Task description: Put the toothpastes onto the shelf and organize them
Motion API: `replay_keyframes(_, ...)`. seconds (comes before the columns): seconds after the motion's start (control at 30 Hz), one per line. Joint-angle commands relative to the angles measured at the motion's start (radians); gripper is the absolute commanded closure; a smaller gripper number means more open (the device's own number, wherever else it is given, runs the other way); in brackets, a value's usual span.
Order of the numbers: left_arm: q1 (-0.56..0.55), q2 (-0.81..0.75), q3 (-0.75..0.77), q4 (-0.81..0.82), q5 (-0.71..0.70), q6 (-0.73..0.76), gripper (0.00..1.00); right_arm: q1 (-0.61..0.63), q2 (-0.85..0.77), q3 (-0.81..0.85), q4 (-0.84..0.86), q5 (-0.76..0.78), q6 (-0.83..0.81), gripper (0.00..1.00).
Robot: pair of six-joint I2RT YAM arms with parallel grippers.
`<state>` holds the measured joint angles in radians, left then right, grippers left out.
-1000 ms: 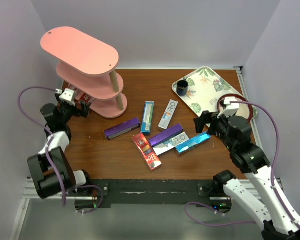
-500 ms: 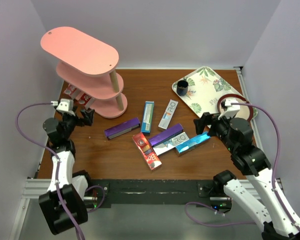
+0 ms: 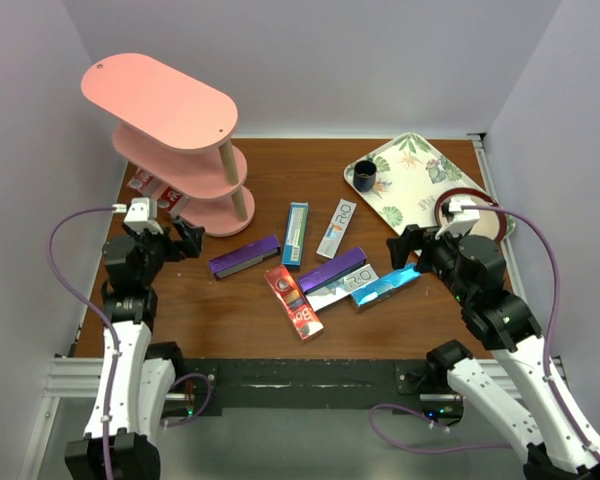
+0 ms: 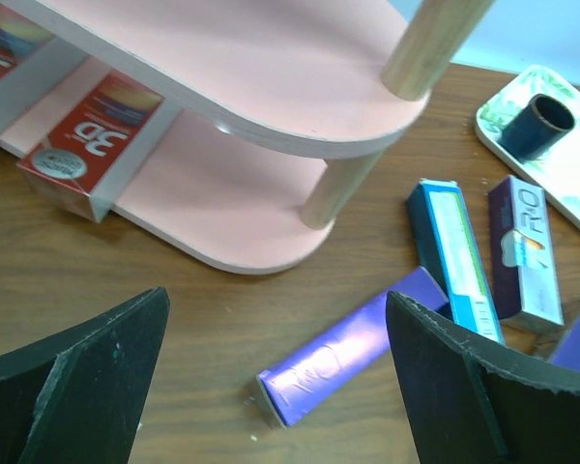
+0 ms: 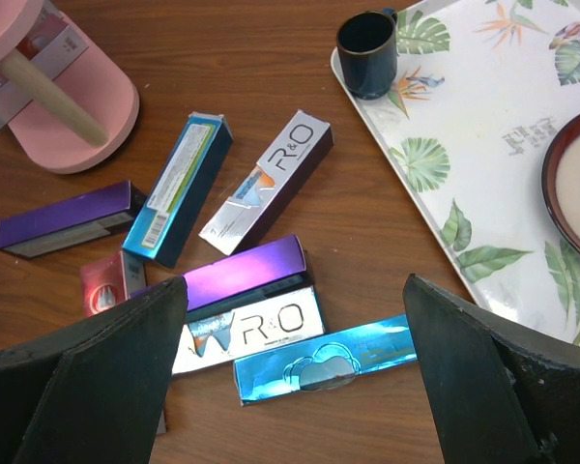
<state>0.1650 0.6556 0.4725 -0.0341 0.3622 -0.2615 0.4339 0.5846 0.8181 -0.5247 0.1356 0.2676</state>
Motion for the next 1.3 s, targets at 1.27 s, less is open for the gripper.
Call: replay_keyframes(1.27, -0.369, -0.277, 0.04, -0.25, -0.359, -0.128, 0.0, 0.486, 0.897, 0.344, -0.024, -0.111, 0.053, 0.02)
